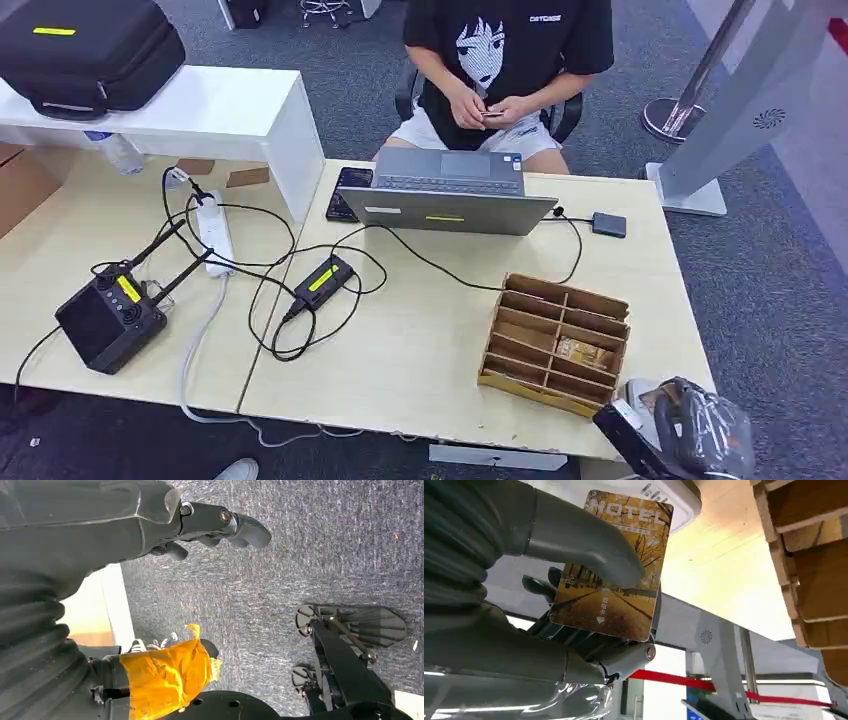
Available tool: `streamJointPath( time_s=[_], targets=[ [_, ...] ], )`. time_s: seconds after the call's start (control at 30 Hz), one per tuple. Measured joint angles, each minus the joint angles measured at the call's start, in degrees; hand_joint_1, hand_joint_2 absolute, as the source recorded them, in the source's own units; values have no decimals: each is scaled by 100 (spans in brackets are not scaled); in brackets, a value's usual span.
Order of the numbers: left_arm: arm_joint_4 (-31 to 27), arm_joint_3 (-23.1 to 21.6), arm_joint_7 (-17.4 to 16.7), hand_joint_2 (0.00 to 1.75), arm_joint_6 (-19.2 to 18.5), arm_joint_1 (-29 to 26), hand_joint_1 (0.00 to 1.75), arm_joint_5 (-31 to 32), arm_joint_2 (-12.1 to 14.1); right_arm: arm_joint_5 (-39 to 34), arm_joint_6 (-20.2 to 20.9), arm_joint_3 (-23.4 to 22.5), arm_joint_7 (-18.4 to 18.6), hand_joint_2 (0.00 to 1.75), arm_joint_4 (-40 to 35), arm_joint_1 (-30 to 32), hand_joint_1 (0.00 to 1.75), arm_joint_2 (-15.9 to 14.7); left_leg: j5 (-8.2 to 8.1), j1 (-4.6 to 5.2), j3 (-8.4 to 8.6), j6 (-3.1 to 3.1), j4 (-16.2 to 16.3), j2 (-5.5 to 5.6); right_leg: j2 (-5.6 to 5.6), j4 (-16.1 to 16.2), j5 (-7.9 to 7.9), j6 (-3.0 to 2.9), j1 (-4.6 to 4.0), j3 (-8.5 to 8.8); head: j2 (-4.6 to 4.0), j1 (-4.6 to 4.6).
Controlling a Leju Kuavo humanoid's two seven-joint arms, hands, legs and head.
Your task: Pass the card to the sensor for recognition and then transmit it.
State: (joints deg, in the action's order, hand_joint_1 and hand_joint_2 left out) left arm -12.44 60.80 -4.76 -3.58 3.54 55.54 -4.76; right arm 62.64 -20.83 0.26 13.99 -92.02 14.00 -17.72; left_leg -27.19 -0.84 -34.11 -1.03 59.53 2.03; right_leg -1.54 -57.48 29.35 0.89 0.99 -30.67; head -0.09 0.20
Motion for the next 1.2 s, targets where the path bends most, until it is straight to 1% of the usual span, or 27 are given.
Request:
streamJointPath(
  time_s=[0.07,0.17,0.2,0.23,0.3,0.4,0.43,0.47,0.53,0.57,0.63,0.67,0.7,0.73,0.77,0.83,0.87,0.93,0.97,1.0,1.03,1.1,1.13,1.2],
  targets=[
    [0,18,0,175,0,0,0,7,0,-13,-400,15,-150,175,-89,0,175,2,0,0,-1,0,0,0,0,0,0,0,0,-1,0,-2],
    [0,40,0,175,9,1,0,39,0,29,-1128,26,-477,175,-300,-67,175,59,0,0,0,0,0,-2,-1,0,0,0,0,0,0,0],
    [0,44,0,175,11,2,0,52,0,31,-1236,31,-547,175,-360,-80,175,78,0,0,0,0,0,-2,-1,0,0,0,0,0,0,0],
    [0,46,-2,175,20,2,0,79,-2,50,-1566,57,-776,175,-510,-130,175,114,0,-1,0,0,-1,-2,-1,-1,0,0,-1,1,0,-2],
    [0,46,0,175,17,2,0,136,-2,138,-1751,116,-990,175,-737,-296,175,168,2,-1,0,0,-2,-5,-4,-2,0,0,-1,0,0,-2],
    [0,46,0,175,-2,29,0,234,-2,240,-1783,287,-1123,175,-999,-768,175,225,5,-1,4,2,-3,-16,-16,-4,-7,6,-2,3,0,-2],
    [0,46,0,175,-13,39,0,278,-2,225,-1693,387,-1123,175,-1012,-1041,175,223,8,-1,3,2,-4,-21,-21,-4,-13,4,-2,1,0,2],
    [0,44,0,175,-22,58,0,326,0,159,-1511,503,-1123,175,-1010,-1367,175,223,14,-1,4,4,-4,-26,-28,-5,-17,4,-1,-1,0,-4],
    [0,42,0,175,-35,82,0,418,0,-13,-1063,777,-1095,175,-876,-2107,175,221,23,0,4,10,-5,-40,-41,-6,-33,3,-2,-8,0,-2],
    [0,37,0,175,-37,97,0,461,0,-59,-860,930,-1060,175,-738,-2528,175,221,30,0,-4,3,-6,-44,-50,-6,-41,8,-1,-11,0,-2],
    [0,4,0,175,-61,119,0,604,2,-217,-302,1277,-970,175,-301,-3442,175,223,45,0,-13,8,-6,-44,-51,-9,-54,6,-1,-22,0,4],
    [0,-31,0,175,-85,131,0,693,4,-322,85,1507,-900,175,63,-4007,175,229,55,1,-19,6,-6,-47,-56,-11,-66,11,0,-34,0,-4],
    [0,-63,0,175,-101,153,0,754,7,-378,301,1699,-841,175,393,-4486,175,247,67,-1,-29,4,-5,-46,-56,-11,-74,16,0,-44,0,-2],
    [0,-98,0,175,-116,175,0,794,7,-431,401,1916,-780,175,797,-5002,175,282,76,-3,-38,12,-5,-37,-50,-11,-78,21,-1,-52,0,4],
    [0,-120,0,175,-127,183,0,815,9,-468,426,2085,-769,175,1120,-5387,175,310,84,-3,-42,12,-4,-26,-36,-11,-79,23,0,-55,0,0],
    [0,-140,0,175,-133,177,0,835,7,-518,442,2330,-745,175,1531,-5870,175,369,90,-5,-51,14,-2,3,-7,-11,-79,23,-1,-49,0,2],
    [0,-144,0,175,-140,170,0,874,7,-558,514,2440,-712,175,1703,-6041,175,391,92,-5,-57,12,-2,15,1,-11,-79,23,-2,-50,0,0],
    [0,-179,0,175,-151,167,0,955,9,-739,838,2643,-612,175,2167,-6450,175,507,93,-2,-73,11,-3,13,-1,-17,-81,25,0,-61,2,0],
    [0,-207,0,175,-157,173,0,999,9,-873,941,2734,-636,175,2524,-6702,145,624,93,-1,-73,11,-3,7,-4,-17,-82,25,1,-67,0,0],
    [0,-225,0,175,-179,181,0,1030,9,-1078,1030,2792,-706,175,2878,-6961,12,728,93,-2,-71,11,-3,0,-10,-16,-82,25,1,-68,0,2],
    [0,-240,0,175,-195,188,0,1047,9,-1275,1078,2831,-785,175,3215,-7149,0,840,93,-3,-71,11,-3,1,-9,-16,-82,25,0,-67,0,-2],
    [0,-240,0,175,-216,186,0,1069,11,-1805,1218,2912,-1098,175,3813,-7399,0,1102,93,-3,-68,11,-3,0,-10,-16,-82,25,0,-69,0,-2],
    [0,-240,0,175,-234,186,0,1067,18,-2181,1400,2911,-1297,175,4031,-7474,0,1231,93,-3,-66,11,-3,-1,-11,-16,-83,24,0,-70,0,0],
    [0,-240,0,175,-240,186,0,1043,33,-2696,1610,2911,-1497,175,4281,-7520,0,1379,93,-4,-67,11,-2,4,-8,-16,-83,24,0,-70,0,0]
  ],
)
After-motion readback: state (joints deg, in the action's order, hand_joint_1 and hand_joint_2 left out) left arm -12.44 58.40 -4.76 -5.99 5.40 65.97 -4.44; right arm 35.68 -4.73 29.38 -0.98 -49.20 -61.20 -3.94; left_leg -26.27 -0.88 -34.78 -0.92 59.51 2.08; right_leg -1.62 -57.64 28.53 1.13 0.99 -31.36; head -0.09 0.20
